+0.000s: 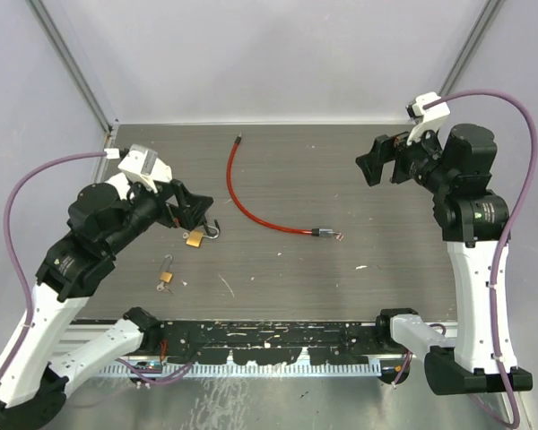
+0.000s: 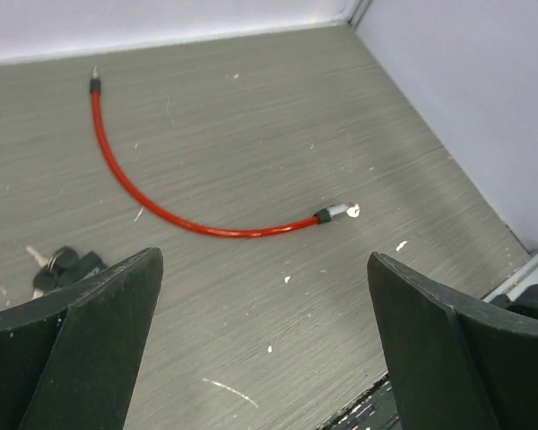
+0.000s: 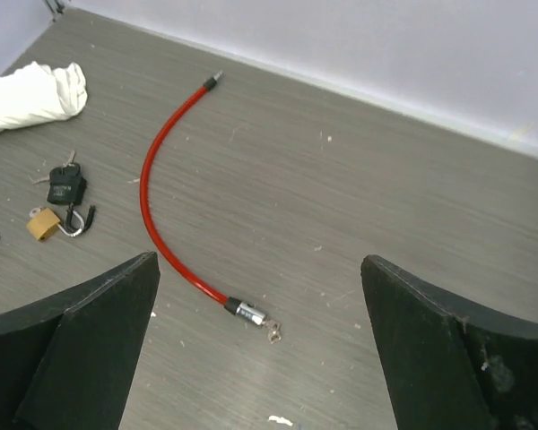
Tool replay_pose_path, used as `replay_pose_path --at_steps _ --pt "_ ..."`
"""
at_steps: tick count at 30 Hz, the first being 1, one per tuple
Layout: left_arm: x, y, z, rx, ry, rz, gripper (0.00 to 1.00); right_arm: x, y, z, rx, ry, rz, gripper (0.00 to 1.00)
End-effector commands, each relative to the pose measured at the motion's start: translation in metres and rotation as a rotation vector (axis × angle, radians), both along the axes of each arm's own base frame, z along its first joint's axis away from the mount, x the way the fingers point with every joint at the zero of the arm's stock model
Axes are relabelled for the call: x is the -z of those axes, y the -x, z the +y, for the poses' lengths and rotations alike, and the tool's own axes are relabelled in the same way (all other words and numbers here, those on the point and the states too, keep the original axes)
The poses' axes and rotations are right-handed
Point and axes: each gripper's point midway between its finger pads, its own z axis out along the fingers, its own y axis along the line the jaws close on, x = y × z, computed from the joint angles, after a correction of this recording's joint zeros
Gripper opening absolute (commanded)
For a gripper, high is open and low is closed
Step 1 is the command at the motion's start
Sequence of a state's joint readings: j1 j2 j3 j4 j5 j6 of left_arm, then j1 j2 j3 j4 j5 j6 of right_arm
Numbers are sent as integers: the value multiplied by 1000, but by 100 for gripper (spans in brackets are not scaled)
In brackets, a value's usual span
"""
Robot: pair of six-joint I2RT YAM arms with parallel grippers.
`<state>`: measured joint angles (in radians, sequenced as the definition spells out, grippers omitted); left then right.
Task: Lock with the key
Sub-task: Move the distractor to the corner of the board.
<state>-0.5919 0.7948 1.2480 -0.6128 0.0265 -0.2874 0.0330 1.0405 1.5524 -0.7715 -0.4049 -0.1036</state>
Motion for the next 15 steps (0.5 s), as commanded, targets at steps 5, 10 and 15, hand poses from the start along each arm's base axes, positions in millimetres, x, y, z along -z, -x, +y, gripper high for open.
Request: replay_pose_path --at_steps 5,10,15 --pt "44 -13 21 -85 121 87 98 30 -19 -7 78 -92 51 100" --pt "98 -17 37 -162 185 190 98 67 -32 -8 91 -130 109 100" --pt "146 -21 49 -232 249 280 98 103 -42 1 30 -153 136 100"
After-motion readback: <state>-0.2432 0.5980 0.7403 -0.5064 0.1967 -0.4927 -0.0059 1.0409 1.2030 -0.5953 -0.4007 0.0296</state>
